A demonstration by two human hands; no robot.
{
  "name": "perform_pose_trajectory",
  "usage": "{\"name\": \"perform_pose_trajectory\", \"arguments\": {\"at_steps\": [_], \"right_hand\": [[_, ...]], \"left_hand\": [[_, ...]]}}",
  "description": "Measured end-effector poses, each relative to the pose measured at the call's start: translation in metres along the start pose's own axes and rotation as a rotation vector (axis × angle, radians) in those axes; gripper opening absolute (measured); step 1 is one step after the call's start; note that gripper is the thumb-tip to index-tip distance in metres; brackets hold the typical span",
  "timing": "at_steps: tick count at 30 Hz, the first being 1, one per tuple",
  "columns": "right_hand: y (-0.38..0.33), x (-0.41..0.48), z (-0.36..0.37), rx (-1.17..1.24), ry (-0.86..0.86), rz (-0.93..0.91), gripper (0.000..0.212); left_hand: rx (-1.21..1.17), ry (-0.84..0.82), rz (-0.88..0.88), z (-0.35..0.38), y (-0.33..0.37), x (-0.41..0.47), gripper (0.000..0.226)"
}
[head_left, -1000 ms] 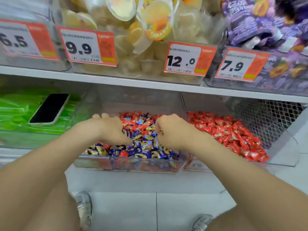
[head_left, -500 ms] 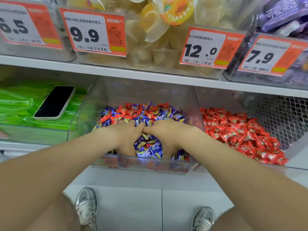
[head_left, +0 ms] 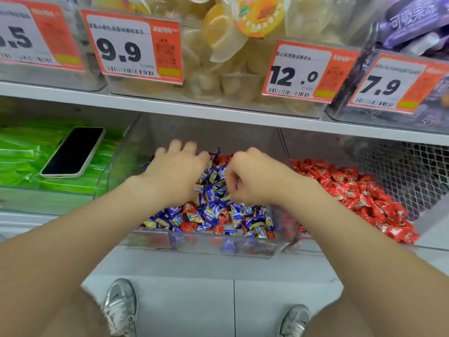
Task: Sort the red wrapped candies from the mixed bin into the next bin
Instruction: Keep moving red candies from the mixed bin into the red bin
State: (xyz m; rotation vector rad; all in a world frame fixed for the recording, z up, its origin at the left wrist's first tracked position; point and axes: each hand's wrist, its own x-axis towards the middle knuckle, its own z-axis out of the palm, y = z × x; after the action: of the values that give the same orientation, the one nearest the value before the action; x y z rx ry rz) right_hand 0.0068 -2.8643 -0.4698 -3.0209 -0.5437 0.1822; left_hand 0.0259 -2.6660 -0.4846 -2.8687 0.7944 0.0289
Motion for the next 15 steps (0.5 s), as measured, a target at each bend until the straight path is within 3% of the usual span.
{"name": "perform_pose_trajectory", "arguments": {"at_steps": [3,5,8,11,15], "right_hand": [[-0.002,-0.017,0.002,-0.066,-0.446,0.007,0.032],[-0.001,-0.018,0.011,-0.186,-0.516,0.002,0.050],[-0.003,-0.011,0.024,-0.206,-0.462,-0.056,0.049],[0.001,-0.008,0.040,-0.230,-0.327,-0.125,0.034],[0.001,-0.002,0.036,0.127,-0.042,-0.097,0.031]], "left_hand": [[-0.306,-0.076,0.336,0.003,0.006,-0.001,0.046],[-0.437,-0.192,0.468,0.013,0.017,-0.001,0.038],[-0.268,-0.145,0.561,0.036,0.023,0.005,0.036],[-0.069,-0.145,0.482,0.034,0.014,0.008,0.045],[0.119,-0.092,0.317,0.020,0.009,0.008,0.034]]}}
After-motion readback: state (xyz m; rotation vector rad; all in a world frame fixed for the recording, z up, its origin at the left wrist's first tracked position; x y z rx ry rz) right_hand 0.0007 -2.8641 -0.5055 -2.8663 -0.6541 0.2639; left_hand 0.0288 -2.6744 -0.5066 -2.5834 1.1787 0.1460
